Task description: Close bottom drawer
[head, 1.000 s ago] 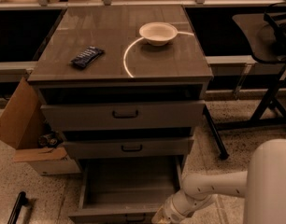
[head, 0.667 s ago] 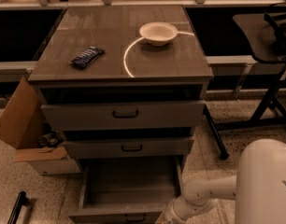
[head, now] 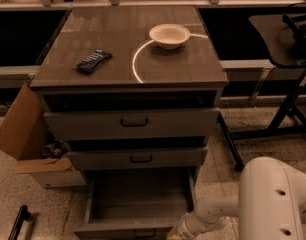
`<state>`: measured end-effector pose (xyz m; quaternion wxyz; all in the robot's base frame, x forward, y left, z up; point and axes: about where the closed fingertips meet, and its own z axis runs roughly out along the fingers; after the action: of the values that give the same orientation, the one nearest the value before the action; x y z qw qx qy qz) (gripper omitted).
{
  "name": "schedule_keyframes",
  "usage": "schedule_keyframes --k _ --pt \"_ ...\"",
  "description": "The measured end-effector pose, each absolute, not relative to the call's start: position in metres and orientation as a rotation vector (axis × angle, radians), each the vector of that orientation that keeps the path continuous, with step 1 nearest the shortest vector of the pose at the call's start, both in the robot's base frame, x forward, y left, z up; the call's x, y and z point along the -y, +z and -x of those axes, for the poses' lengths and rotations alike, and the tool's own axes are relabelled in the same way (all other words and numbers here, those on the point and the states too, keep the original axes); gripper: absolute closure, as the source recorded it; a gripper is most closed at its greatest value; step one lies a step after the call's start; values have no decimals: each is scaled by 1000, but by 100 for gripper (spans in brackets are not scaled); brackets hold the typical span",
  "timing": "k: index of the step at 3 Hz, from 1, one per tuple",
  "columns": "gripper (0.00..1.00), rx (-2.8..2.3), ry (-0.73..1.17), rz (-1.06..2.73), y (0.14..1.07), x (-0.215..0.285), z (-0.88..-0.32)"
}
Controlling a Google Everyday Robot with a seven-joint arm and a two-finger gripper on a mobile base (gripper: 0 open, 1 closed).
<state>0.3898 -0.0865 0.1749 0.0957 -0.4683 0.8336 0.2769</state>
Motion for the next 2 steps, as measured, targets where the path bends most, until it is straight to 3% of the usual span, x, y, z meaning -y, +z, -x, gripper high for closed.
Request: schedule_keyframes --k 2 --pt "100 -2433 752 1434 162 86 -406"
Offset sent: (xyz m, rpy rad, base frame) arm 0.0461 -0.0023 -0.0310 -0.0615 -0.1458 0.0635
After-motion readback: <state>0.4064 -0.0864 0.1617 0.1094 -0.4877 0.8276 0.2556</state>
